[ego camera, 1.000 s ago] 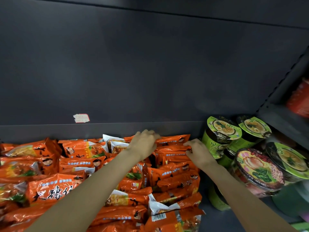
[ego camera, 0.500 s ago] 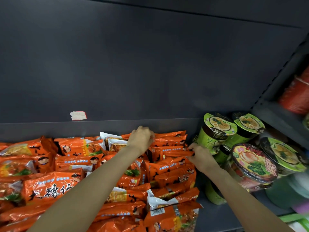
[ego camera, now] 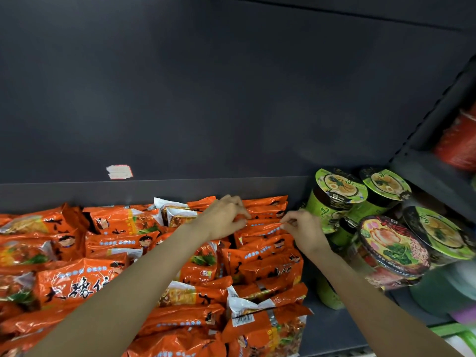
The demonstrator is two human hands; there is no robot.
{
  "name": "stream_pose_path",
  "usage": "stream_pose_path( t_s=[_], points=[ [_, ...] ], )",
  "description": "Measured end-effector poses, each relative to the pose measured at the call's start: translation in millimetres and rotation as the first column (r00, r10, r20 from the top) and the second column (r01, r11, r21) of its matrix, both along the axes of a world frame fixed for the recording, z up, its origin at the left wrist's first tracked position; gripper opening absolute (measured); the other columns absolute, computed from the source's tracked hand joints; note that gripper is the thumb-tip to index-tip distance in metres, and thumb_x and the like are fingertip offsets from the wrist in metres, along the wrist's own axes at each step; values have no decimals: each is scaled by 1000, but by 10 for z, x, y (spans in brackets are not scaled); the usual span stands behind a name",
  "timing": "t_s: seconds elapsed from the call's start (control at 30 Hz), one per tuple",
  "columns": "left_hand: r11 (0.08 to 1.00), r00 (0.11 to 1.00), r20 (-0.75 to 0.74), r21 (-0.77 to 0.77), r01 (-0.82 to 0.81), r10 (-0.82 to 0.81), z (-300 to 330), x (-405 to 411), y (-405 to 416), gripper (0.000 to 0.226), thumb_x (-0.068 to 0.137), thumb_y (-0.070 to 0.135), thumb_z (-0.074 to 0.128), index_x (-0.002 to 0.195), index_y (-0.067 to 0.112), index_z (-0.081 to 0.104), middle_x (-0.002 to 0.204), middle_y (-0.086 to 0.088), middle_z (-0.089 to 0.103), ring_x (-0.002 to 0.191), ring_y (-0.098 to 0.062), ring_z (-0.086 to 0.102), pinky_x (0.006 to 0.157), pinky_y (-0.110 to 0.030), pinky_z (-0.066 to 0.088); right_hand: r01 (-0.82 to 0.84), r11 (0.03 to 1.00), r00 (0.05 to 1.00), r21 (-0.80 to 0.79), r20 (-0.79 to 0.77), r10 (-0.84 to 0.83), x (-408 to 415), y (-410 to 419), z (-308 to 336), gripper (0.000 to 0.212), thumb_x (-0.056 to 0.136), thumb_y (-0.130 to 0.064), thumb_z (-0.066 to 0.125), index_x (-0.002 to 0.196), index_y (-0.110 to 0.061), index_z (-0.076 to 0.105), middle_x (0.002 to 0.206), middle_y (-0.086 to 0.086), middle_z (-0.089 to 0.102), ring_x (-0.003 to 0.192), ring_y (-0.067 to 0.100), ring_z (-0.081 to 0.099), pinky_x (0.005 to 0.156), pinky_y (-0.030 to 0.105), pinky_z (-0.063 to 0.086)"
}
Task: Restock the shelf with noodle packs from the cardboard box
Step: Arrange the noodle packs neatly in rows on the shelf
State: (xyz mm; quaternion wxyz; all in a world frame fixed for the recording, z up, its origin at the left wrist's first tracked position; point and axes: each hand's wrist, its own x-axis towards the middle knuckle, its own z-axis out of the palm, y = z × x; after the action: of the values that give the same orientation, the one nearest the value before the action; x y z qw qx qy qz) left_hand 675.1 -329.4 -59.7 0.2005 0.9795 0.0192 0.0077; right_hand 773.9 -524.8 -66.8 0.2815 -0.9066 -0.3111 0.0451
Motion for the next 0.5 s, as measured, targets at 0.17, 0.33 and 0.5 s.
stream_pose_path(
  t_s=[0.17,0.33,0.5],
  points=[
    [999,984,-173,21,-32,35,-93,33,-121,37,89,26,63,125,19,59,121,-1,62,109,-16,58,94,-28,46,3,991,986,132,-163,19,-26,61,2,28,85,-10,66,112,-16,63,106,2,62,93,9,61,79,15,49],
    [991,989,-59,4,-134,134,-70,56,-179,20,91,11,56,105,17,68,111,-4,66,102,-18,62,89,-30,51,47,997,959,-54,-276,-60,13,-17,-44,41,91,-20,60,129,-9,50,118,11,64,109,22,60,87,26,46],
    [976,976,17,-19,-218,218,-28,48,-114,19,92,9,52,102,17,67,105,-4,68,94,-20,65,83,-35,54,31,999,961,-23,-274,-36,-44,-93,14,41,87,-29,65,121,-8,53,111,5,65,103,17,61,79,23,44]
  ],
)
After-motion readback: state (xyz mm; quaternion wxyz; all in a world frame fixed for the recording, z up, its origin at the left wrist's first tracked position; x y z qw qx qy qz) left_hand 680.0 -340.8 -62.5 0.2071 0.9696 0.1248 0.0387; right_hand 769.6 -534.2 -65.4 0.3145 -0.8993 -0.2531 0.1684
